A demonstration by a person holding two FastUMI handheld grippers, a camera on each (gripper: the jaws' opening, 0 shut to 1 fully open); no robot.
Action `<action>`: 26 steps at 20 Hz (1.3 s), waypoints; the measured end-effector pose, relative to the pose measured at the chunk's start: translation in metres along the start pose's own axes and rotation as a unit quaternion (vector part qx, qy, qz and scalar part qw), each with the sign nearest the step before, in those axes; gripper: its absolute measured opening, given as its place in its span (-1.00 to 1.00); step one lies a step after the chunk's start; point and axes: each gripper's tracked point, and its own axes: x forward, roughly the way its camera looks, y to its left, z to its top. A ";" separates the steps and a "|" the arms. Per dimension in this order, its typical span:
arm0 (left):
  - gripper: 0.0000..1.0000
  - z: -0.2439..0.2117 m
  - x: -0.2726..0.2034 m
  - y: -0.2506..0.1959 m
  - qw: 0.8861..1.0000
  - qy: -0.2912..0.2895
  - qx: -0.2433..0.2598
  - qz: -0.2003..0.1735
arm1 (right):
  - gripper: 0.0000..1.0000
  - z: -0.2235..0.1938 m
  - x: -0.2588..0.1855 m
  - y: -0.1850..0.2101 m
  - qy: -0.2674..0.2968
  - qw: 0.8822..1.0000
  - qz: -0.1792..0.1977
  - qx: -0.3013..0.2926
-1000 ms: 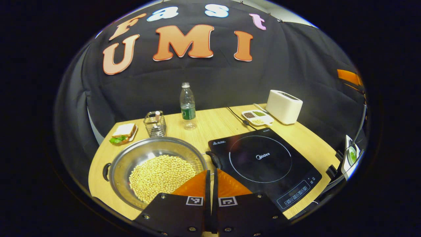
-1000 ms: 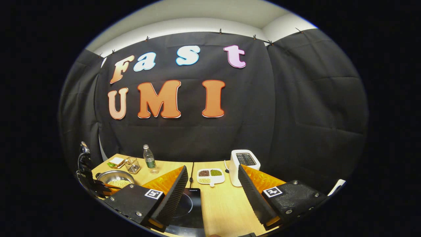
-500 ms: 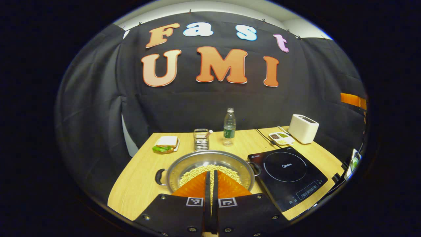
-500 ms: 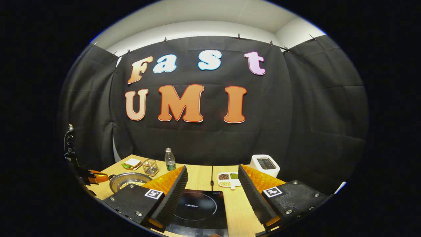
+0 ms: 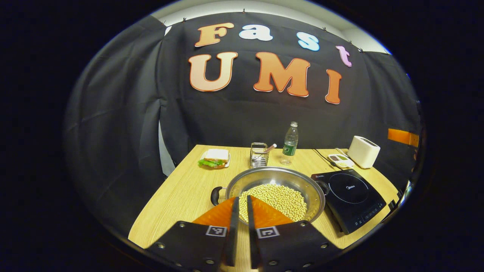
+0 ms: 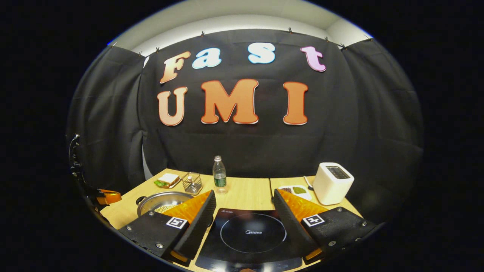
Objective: First push the handle of the pot to place it horizontally, then grasp the pot with both hands and set it on the induction cooktop.
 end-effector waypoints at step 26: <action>0.14 -0.087 0.146 0.057 0.993 0.111 -0.022 -0.028 | 0.49 -0.186 0.115 0.105 0.217 0.976 -0.014 0.003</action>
